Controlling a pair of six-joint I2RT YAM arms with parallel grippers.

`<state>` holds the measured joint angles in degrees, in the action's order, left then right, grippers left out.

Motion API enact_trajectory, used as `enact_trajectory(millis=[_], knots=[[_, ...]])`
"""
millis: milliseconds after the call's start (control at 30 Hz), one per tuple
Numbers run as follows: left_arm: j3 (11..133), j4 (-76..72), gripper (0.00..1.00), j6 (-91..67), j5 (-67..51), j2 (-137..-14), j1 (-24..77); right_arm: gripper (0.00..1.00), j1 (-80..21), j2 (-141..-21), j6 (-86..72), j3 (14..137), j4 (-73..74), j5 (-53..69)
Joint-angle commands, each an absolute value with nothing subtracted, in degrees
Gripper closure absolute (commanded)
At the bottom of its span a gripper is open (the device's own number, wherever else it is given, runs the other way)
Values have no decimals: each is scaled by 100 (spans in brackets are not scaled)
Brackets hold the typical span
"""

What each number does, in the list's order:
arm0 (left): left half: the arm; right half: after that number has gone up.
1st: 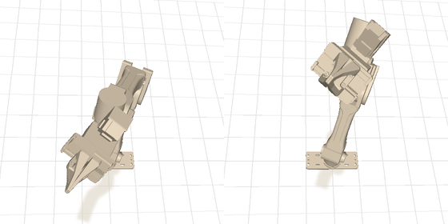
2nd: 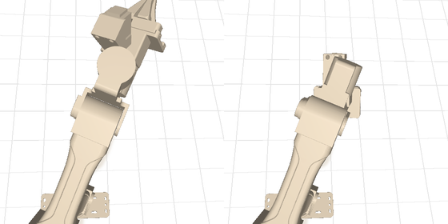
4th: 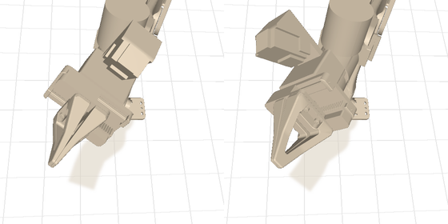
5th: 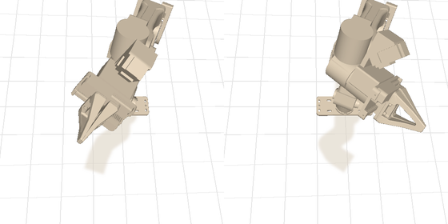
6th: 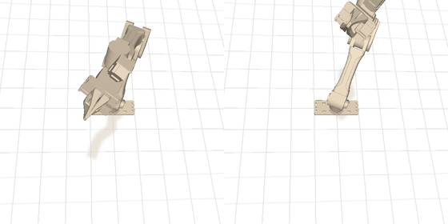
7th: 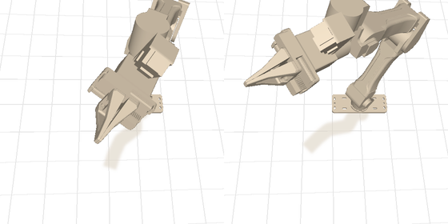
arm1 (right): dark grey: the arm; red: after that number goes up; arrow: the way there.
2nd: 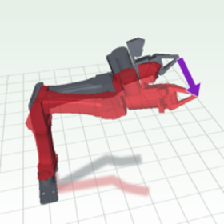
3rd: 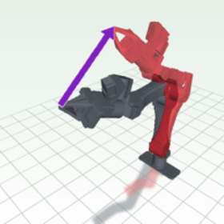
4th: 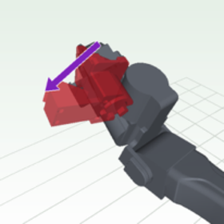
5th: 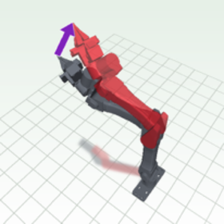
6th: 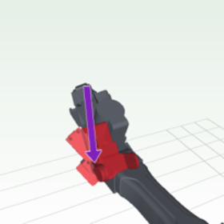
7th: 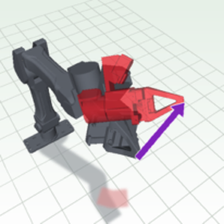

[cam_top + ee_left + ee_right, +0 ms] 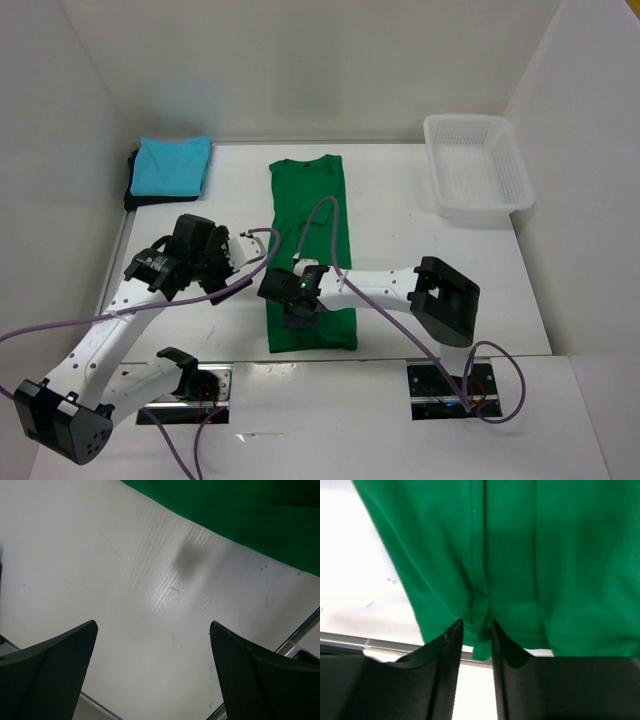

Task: Fold and stack the t-shirts
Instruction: Rotate the tshirt 90 degrees

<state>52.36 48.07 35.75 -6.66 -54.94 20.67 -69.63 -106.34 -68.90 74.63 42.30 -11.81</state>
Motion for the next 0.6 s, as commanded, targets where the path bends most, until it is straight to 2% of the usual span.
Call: enact_trajectory(millis=[0, 100, 400, 567], knots=[[5194, 4816, 1, 3516, -765, -5405, 2039, 68, -6935, -10705, -6820, 7330, 3964, -1090], [5194, 4816, 1, 3516, -765, -5405, 2039, 79, -6935, -10705, -6881, 7216, 3964, -1090], [5194, 4869, 1, 3568, -712, -5405, 2039, 89, -6935, -10178, -7074, 6707, 3902, -896], [5194, 4869, 1, 3568, -712, -5405, 2039, 100, -6935, -9800, -7259, 6337, 3552, -660]])
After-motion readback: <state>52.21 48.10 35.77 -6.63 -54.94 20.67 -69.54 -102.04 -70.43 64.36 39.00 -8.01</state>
